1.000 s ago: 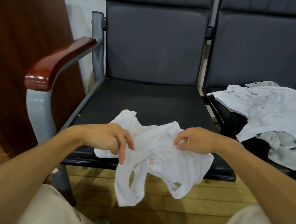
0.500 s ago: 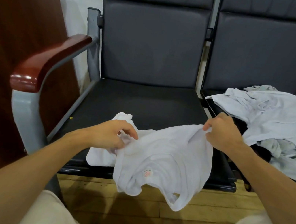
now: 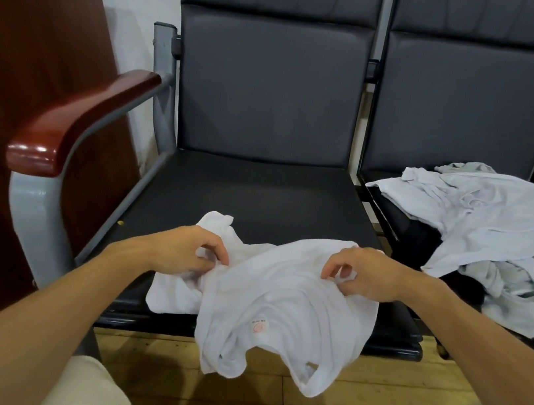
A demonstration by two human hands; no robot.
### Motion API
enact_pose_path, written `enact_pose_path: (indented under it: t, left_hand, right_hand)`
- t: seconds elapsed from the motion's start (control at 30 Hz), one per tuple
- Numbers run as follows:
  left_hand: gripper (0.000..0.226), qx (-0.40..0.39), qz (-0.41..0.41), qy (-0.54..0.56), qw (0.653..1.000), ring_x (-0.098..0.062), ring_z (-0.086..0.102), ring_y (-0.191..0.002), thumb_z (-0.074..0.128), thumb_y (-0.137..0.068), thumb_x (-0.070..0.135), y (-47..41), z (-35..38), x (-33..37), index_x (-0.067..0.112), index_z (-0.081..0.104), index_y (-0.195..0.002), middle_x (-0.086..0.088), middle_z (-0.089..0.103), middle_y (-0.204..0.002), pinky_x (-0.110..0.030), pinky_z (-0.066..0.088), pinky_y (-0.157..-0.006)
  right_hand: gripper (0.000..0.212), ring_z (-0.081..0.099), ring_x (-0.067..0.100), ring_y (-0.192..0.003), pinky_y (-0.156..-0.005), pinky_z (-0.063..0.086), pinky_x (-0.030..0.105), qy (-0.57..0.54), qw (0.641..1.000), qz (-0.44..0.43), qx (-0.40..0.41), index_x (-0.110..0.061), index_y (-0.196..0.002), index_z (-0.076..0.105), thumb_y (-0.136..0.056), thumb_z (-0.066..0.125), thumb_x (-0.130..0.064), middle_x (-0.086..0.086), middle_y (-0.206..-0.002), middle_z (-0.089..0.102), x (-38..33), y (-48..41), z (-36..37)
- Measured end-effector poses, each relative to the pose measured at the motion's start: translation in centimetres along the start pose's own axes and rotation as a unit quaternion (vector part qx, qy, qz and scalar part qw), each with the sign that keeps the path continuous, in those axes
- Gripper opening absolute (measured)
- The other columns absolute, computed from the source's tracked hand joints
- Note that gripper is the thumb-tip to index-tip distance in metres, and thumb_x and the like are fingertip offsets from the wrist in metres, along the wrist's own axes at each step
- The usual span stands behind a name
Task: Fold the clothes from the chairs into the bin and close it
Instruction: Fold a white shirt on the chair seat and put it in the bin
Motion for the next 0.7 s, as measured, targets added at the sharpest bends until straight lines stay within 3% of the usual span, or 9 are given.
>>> enact_pose_path:
  t: [0.13,0.23,0.4,0.53,0.7]
  left_hand:
    - [0.015,0.061,0.005,0.043,0.997,-0.005,0.06,-0.101,0.064,-0.092,0.018,-0.1,0.3,-0.8,0.032,0.069,-0.093,0.013,0.067,-0.105,-0.029,0.048,-0.098]
    - [0.026,0.046,0.009,0.046,0.998,-0.003,0.059,-0.106,0.061,-0.092,0.008,-0.2,0.2,-1.3,0.033,0.068,-0.093,0.013,0.066,-0.109,-0.025,0.046,-0.1]
    - [0.034,0.019,0.009,0.044,0.999,-0.005,0.054,-0.112,0.062,-0.09,0.004,-0.3,-0.2,-1.9,0.035,0.069,-0.101,0.015,0.062,-0.117,-0.021,0.04,-0.101]
    - [0.031,0.047,0.003,0.053,0.997,-0.007,0.056,-0.109,0.07,-0.084,0.008,-1.2,-0.2,-2.4,0.038,0.07,-0.09,0.015,0.065,-0.11,-0.027,0.042,-0.1]
    - [0.027,0.073,0.01,0.048,0.996,-0.004,0.06,-0.097,0.07,-0.085,0.008,-1.8,-0.2,-2.0,0.034,0.067,-0.081,0.018,0.066,-0.098,-0.016,0.045,-0.088]
  right_hand:
    - [0.019,0.058,0.01,-0.094,-0.088,0.048,0.024,-0.02,0.999,0.004,0.034,-0.033,-0.096,0.066,-0.09,0.063,-0.015,-0.012,-0.102,0.06,-0.3,0.0,-0.1]
    - [0.013,0.057,0.007,-0.089,-0.082,0.047,0.021,0.001,0.999,0.004,0.054,-0.029,-0.093,0.071,-0.09,0.063,-0.018,-0.014,-0.093,0.059,-0.4,-0.5,-0.4]
    - [0.01,0.059,0.011,-0.091,-0.088,0.05,0.03,0.015,0.996,-0.009,0.088,-0.024,-0.089,0.073,-0.088,0.066,-0.018,-0.007,-0.096,0.062,-1.0,-1.4,-1.2]
    - [0.019,0.061,0.009,-0.088,-0.079,0.05,0.026,-0.063,0.986,-0.031,0.153,-0.029,-0.08,0.063,-0.091,0.06,-0.014,-0.008,-0.091,0.067,-1.7,-1.5,-2.6]
    - [0.022,0.059,0.011,-0.065,-0.062,0.045,0.021,-0.159,0.963,-0.013,0.219,-0.026,-0.081,0.06,-0.095,0.052,-0.012,-0.001,-0.071,0.066,-2.0,-1.7,-3.3]
Point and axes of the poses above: each hand's wrist, its own y-axis away from the middle knuckle, its own z-axis out of the palm, x = y × z, the point moved 5 cm from there along -y, towards the middle knuckle
